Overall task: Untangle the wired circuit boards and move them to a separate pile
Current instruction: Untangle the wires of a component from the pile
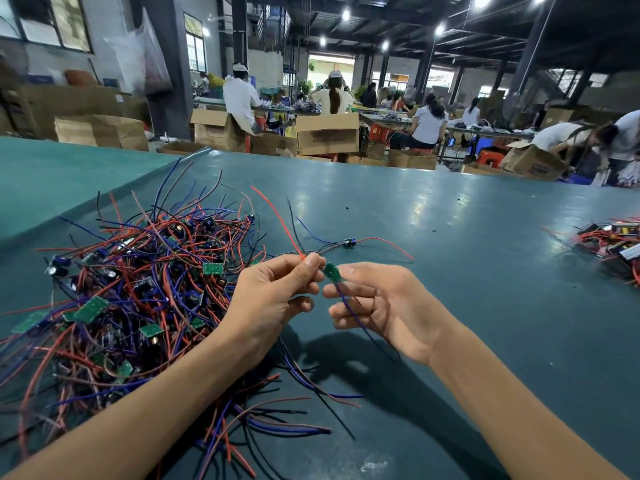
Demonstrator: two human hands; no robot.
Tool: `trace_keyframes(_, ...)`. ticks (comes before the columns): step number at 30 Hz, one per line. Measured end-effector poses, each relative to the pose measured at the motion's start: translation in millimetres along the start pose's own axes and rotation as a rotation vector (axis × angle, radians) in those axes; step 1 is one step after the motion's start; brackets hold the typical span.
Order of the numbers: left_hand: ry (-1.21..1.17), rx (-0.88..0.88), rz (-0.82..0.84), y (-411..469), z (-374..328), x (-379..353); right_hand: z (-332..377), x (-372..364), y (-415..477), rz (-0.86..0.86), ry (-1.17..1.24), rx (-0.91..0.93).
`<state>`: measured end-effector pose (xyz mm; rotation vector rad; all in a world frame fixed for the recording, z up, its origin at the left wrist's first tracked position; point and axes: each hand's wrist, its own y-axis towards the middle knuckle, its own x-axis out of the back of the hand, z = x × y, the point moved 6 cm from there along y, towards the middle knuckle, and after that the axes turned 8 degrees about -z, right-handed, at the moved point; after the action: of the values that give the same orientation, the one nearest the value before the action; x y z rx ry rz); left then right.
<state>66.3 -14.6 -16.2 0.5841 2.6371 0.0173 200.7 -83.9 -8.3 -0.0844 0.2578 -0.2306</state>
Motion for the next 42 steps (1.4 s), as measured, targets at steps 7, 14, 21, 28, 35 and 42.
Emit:
trace_keyframes(7, -0.042, 0.059, -0.012, 2.5, 2.5, 1.2, 21.8, 2.7, -9.5, -0.225, -0.48, 0.591)
trace_keyframes(14, -0.094, 0.082, -0.041, 6.2, 3.5, 5.1, 23.2, 6.9, -7.6, -0.233, -0.593, 0.708)
trace_keyframes(21, -0.081, 0.121, -0.157, 9.6, 6.6, 13.1, 30.4, 37.3, 3.0, -0.158, -0.772, 0.59)
trace_keyframes(28, -0.006, 0.207, -0.136, 9.4, 11.6, 15.2, 34.3, 103.6, 8.0, -0.277, -0.955, 0.421)
trace_keyframes(35, -0.023, 0.27, -0.187, 11.3, 11.0, 17.2, 23.2, 114.2, 13.1, -0.222, -1.164, 0.276)
trace_keyframes(42, 0.621, -0.1, 0.076, 2.5, 7.8, 1.8, 22.0, 117.1, 11.9, -0.173, -1.243, 0.186)
